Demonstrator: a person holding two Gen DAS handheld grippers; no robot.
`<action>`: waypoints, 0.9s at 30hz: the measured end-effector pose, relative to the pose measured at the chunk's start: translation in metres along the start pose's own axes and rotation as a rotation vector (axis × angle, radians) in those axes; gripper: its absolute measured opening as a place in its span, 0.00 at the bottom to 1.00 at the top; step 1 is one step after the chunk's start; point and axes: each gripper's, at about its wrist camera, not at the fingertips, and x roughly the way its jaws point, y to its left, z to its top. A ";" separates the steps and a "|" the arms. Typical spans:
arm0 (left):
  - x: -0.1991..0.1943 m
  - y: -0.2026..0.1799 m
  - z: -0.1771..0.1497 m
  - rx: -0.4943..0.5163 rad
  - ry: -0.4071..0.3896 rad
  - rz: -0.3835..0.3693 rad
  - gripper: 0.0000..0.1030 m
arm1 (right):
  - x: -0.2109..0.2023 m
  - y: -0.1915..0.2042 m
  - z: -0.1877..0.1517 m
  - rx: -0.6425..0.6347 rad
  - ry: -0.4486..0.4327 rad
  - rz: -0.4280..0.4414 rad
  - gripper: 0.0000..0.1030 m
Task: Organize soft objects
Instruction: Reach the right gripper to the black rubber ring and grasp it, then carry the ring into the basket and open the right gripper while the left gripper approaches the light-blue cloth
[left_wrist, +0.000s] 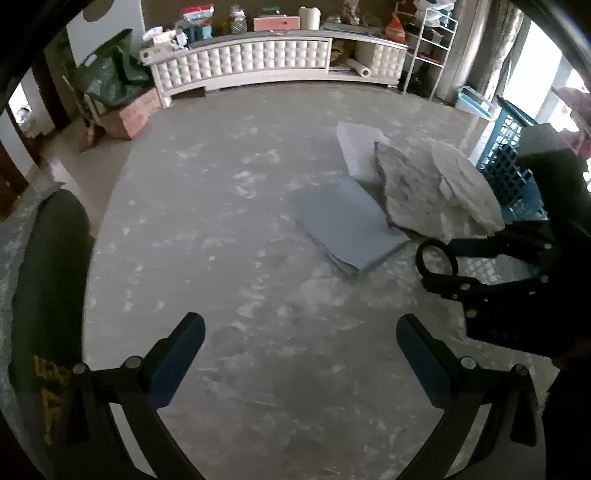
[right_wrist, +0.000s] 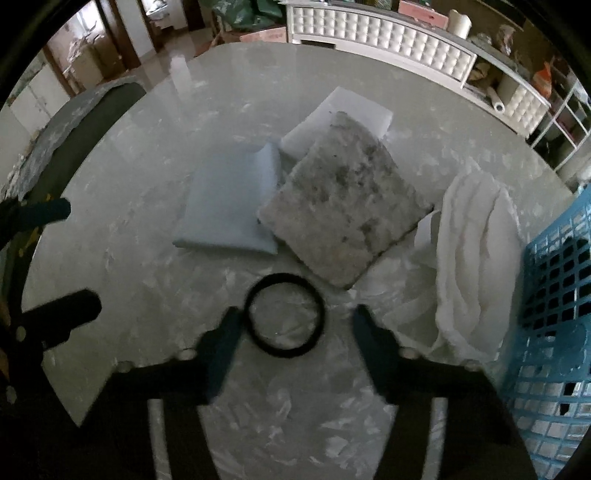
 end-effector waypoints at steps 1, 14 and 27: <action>0.000 0.000 0.000 0.000 -0.004 0.010 1.00 | 0.000 0.002 0.000 -0.015 -0.002 0.002 0.42; -0.012 -0.012 0.000 0.058 -0.034 -0.009 1.00 | -0.009 0.001 -0.013 -0.012 -0.013 0.064 0.08; -0.032 -0.034 0.017 0.216 -0.106 -0.020 0.97 | -0.081 -0.022 -0.022 0.033 -0.104 0.103 0.08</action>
